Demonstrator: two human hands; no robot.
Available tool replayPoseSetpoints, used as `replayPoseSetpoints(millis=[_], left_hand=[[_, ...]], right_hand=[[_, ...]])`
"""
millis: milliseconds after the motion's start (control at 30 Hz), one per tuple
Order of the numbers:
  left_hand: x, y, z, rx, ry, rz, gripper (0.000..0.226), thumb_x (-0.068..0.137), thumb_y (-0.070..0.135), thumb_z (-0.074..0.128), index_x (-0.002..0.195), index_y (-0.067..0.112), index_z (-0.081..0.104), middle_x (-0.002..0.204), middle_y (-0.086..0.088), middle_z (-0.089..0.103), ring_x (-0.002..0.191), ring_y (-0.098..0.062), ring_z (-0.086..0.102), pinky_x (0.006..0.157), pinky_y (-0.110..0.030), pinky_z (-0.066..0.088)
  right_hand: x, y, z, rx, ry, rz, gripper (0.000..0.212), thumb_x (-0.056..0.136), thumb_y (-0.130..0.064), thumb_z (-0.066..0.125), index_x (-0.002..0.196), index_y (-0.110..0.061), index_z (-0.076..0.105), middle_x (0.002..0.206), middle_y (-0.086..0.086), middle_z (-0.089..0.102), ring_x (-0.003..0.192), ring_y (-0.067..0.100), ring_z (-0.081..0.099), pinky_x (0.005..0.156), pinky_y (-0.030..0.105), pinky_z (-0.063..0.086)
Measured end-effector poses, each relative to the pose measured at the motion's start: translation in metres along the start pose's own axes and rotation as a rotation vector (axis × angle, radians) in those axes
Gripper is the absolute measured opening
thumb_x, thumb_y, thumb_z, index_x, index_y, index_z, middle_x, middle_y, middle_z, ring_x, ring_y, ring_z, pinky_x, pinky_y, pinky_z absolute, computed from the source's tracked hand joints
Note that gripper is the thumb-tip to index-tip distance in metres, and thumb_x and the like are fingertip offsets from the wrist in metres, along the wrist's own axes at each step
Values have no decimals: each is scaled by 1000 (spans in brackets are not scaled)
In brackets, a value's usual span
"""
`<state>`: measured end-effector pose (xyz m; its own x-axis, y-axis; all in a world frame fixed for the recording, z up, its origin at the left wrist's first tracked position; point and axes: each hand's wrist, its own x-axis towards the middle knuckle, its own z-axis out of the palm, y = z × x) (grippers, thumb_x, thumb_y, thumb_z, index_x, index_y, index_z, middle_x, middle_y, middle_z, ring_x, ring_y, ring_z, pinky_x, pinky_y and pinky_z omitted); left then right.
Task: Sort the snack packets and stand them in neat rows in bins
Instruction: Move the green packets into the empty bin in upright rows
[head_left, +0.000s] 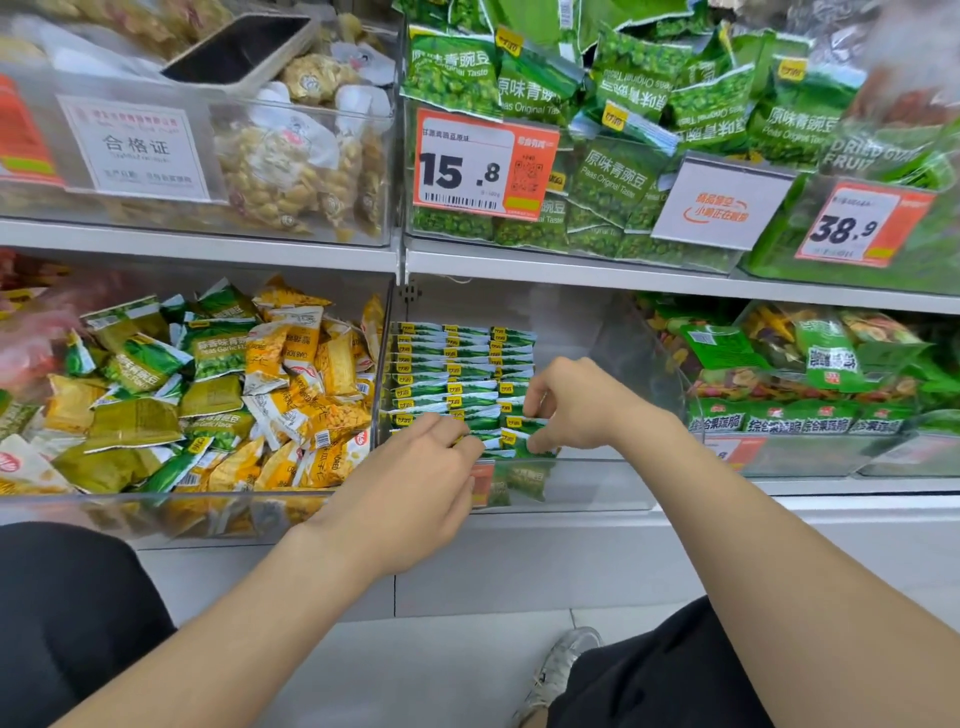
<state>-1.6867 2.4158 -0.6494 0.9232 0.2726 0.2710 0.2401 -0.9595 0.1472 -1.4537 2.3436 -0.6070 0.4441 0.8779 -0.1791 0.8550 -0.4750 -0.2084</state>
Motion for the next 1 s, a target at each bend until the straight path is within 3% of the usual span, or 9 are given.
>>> replayPoseSetpoints(millis=[67,133,167,300,367,533,767,867,1000], left_hand=[[-3,-2,-12,12,90,24,28,103,28,46,123,21,65,122,5,61,117,-19,52,102,-35,46],[-7,-7,-25,19,236,-5,23,100,25,49,112,20,68,108,6,62,107,-20,54,93,-37,46],[-10,-10,-32,20,315,-45,19,99,24,51,106,20,69,102,6,61,102,-20,53,88,-37,44],[-28,-33,-58,-12,466,-363,7,95,22,57,92,24,64,84,9,56,81,-19,50,68,-35,37],[-41,-55,-65,-64,439,-541,8,94,25,56,93,28,64,84,9,61,79,-20,58,63,-36,44],[-77,-104,-78,-56,347,-742,24,88,18,53,104,27,69,94,2,72,90,-28,68,72,-42,57],[-113,-144,-100,386,258,-1022,35,80,11,68,115,15,67,126,-15,59,117,-43,49,93,-52,42],[-121,-150,-97,429,166,-1147,37,82,18,69,115,8,57,126,-24,53,117,-45,46,92,-51,44],[-121,-151,-93,445,153,-1105,38,84,18,69,115,12,49,121,-21,53,112,-40,49,85,-43,46]], right_hand=[[-4,-9,-8,-13,167,-13,24,84,-37,83,104,-27,74,104,-2,70,105,23,65,90,45,59],[-13,-33,-15,145,386,-54,12,91,-23,67,97,-27,77,87,-6,75,96,22,69,91,40,57],[-19,-51,-17,238,444,-89,20,90,-18,61,93,-28,77,76,-6,74,86,20,70,89,35,56],[-46,-126,-8,319,318,-324,24,87,-15,57,91,-29,75,61,-5,67,66,12,61,78,29,50],[-47,-154,3,280,282,-416,23,85,-19,55,93,-31,74,58,-7,60,61,10,56,73,33,55],[-29,-208,30,174,244,-585,24,87,-16,55,97,-25,76,75,-9,59,73,14,53,73,38,56],[5,-258,59,157,221,-657,29,97,-15,51,115,-20,74,110,4,74,106,26,67,90,41,56],[16,-277,73,153,206,-709,27,101,-16,56,125,-18,66,119,6,71,114,28,65,94,46,55],[26,-291,88,174,167,-708,44,99,-17,64,142,-21,52,127,8,66,117,33,63,93,49,56]])
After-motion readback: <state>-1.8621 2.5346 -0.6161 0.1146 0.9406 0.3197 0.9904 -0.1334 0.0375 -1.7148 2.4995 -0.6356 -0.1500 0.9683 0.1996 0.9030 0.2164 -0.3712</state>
